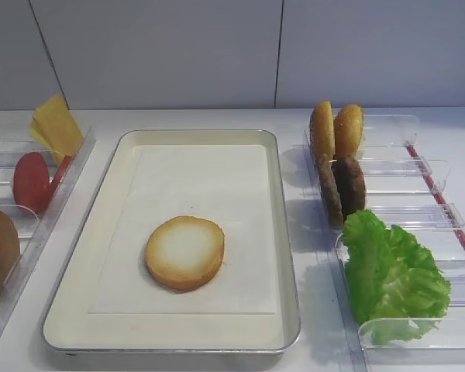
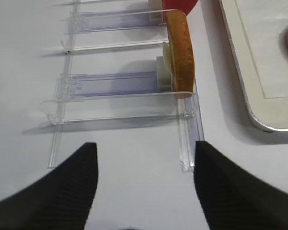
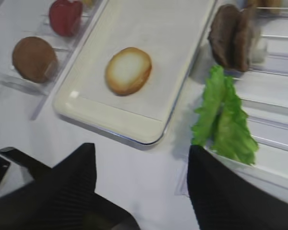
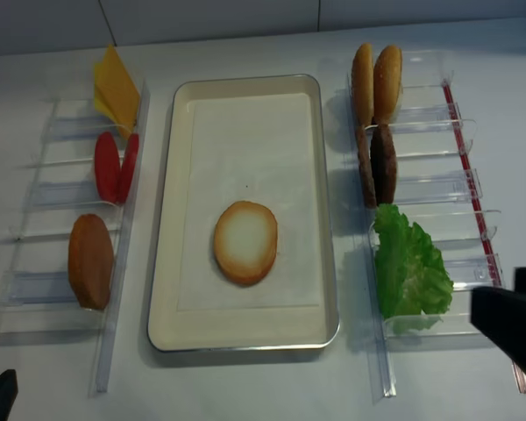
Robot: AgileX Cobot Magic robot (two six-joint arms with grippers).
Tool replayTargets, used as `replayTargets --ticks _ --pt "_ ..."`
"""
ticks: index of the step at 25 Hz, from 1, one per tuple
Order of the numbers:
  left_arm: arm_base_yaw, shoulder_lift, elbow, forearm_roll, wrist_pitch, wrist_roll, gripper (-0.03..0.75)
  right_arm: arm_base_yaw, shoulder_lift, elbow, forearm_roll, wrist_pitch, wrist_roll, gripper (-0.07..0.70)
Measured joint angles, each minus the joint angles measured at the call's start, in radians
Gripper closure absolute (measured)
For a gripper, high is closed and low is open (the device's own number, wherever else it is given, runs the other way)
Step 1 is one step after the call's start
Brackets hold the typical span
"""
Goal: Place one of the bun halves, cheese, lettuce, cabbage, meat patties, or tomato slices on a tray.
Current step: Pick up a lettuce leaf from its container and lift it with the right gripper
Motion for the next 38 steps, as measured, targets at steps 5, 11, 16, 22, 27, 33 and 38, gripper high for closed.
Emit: replayTargets --ticks 5,11,16,22,27,33,38 --pt "0.0 0.0 0.0 0.0 0.0 0.0 0.291 0.038 0.127 -0.006 0.059 -0.028 -0.064 0.2" --pt "0.0 0.0 0.0 0.0 0.0 0.0 0.291 0.149 0.3 -0.087 0.022 -0.052 -0.075 0.21" --pt "0.0 0.0 0.0 0.0 0.0 0.0 0.291 0.243 0.437 -0.196 -0.113 -0.062 0.001 0.219" --pt "0.0 0.0 0.0 0.0 0.0 0.0 0.291 0.351 0.598 -0.256 -0.257 -0.069 0.139 0.22" --pt "0.0 0.0 0.0 0.0 0.0 0.0 0.291 0.383 0.71 -0.259 -0.33 -0.098 0.206 0.22" --pt "0.0 0.0 0.0 0.0 0.0 0.0 0.291 0.386 0.771 -0.263 -0.36 -0.142 0.231 0.22" --pt "0.0 0.0 0.0 0.0 0.0 0.0 0.291 0.386 0.809 -0.263 -0.385 -0.168 0.239 0.223"
